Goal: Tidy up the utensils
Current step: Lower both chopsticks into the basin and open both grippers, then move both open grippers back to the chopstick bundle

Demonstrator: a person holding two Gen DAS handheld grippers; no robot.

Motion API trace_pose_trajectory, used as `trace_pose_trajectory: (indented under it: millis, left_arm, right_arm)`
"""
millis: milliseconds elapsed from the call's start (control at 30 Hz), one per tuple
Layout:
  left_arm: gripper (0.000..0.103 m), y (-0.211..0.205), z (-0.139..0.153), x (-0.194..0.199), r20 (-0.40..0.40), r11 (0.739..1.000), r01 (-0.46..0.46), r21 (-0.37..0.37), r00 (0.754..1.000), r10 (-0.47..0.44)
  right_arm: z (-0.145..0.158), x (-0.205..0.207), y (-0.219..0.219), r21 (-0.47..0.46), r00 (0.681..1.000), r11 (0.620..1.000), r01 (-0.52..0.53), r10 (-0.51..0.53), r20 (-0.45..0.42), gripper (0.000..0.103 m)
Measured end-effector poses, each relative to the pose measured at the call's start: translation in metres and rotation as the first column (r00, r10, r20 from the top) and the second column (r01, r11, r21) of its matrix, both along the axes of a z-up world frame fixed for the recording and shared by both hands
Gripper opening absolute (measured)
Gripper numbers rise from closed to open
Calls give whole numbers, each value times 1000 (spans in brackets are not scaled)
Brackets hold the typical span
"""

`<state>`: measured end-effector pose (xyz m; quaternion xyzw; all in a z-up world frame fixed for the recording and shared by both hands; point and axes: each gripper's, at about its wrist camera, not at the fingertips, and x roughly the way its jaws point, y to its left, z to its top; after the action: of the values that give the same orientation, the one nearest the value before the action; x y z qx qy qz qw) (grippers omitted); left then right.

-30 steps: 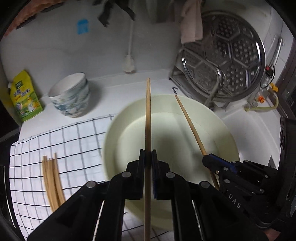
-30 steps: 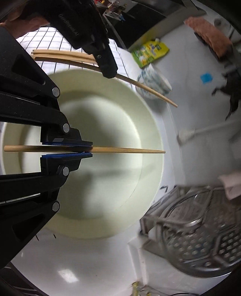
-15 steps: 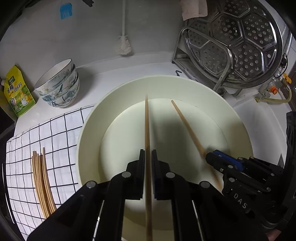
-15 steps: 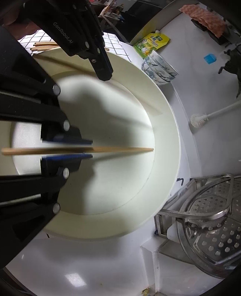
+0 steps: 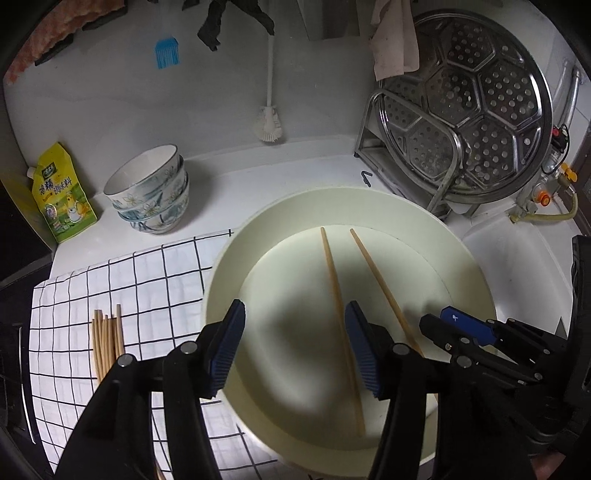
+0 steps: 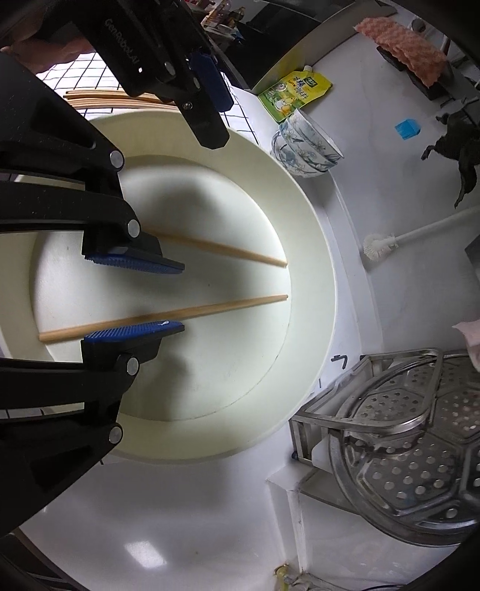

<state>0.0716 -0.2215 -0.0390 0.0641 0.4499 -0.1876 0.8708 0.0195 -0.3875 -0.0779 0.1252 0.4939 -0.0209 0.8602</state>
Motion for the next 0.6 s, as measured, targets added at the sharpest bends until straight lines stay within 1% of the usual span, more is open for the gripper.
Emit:
trace_pose_trajectory:
  millis: [167,333,400,467,600]
  left_arm:
    - [57,15,9,-7,12,1000,3,-5,1000,-3]
    - [61,39,19,-13,23,1000,-9,-25,1000,10]
    - [64,50,22,-16,28,999,-18,-31,999,19]
    - [66,66,25,-19,33,999,-33,-35,999,34]
    - [67,103,25,-25,31,997,-77,-25,996,78]
  right_arm:
    - [11,-5,14,-16,1000,1000,0,0,15,28]
    - [21,-12,33,-29,1000,1000,-5,5,26,29]
    - [25,-14,44,-31,1000,999,-7,8,28,32]
    - [29,-17,57,-36,999,999,-18,19,33,36]
    - [33,-21,85,-44,998,998,-49,51,36,37]
